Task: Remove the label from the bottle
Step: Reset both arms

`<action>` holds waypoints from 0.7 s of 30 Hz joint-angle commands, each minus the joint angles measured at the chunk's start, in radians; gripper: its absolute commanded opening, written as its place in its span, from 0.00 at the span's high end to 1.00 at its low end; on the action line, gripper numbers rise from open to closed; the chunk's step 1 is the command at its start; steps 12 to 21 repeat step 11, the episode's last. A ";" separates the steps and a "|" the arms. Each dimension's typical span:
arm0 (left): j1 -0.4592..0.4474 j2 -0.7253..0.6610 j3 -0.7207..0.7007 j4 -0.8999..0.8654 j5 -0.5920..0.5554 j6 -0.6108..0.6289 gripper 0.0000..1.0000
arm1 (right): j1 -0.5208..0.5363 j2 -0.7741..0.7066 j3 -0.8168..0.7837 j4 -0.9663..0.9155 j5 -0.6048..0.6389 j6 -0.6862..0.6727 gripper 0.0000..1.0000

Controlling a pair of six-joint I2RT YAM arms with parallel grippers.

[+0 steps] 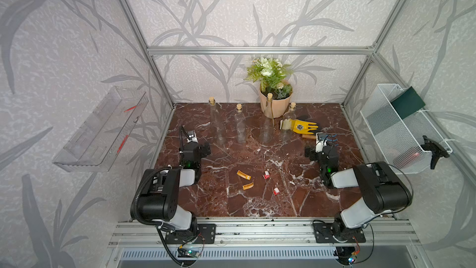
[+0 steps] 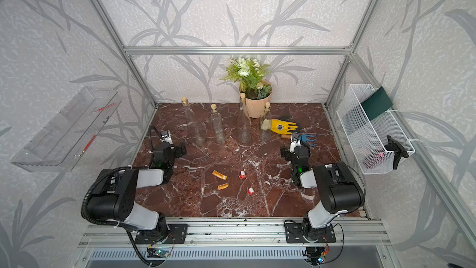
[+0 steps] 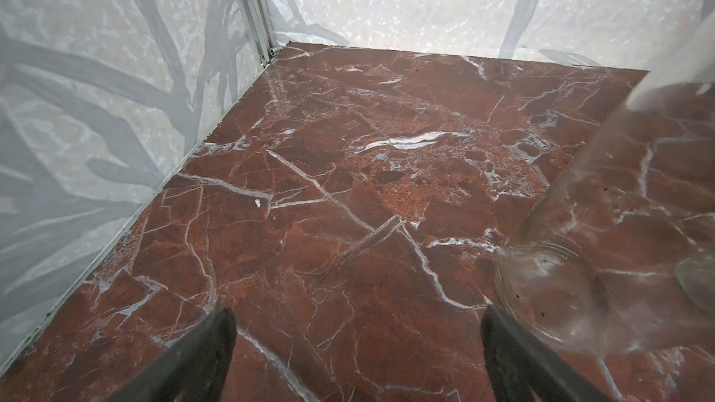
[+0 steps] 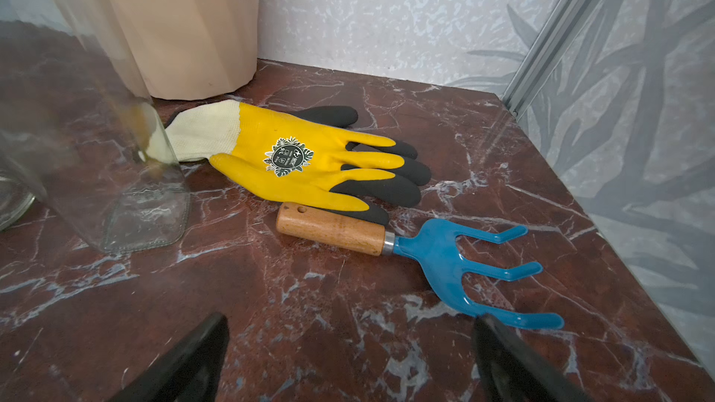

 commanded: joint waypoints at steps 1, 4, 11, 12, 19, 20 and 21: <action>0.008 0.007 0.003 0.013 0.007 0.003 0.01 | 0.003 -0.013 0.017 0.001 -0.003 -0.001 0.01; 0.017 0.008 0.011 -0.002 0.019 -0.002 0.01 | 0.003 -0.013 0.017 0.000 -0.003 -0.001 0.01; 0.017 0.006 -0.003 0.019 0.022 0.002 0.01 | 0.003 -0.012 0.017 0.000 -0.003 -0.001 0.01; 0.017 0.006 -0.003 0.019 0.022 0.002 0.01 | 0.003 -0.012 0.017 0.000 -0.003 -0.001 0.01; 0.017 0.006 -0.003 0.019 0.022 0.002 0.01 | 0.003 -0.012 0.017 0.000 -0.003 -0.001 0.01; 0.017 0.006 -0.003 0.019 0.022 0.002 0.01 | 0.003 -0.012 0.017 0.000 -0.003 -0.001 0.01; 0.017 0.006 -0.003 0.019 0.022 0.002 0.01 | 0.003 -0.012 0.017 0.000 -0.003 -0.001 0.01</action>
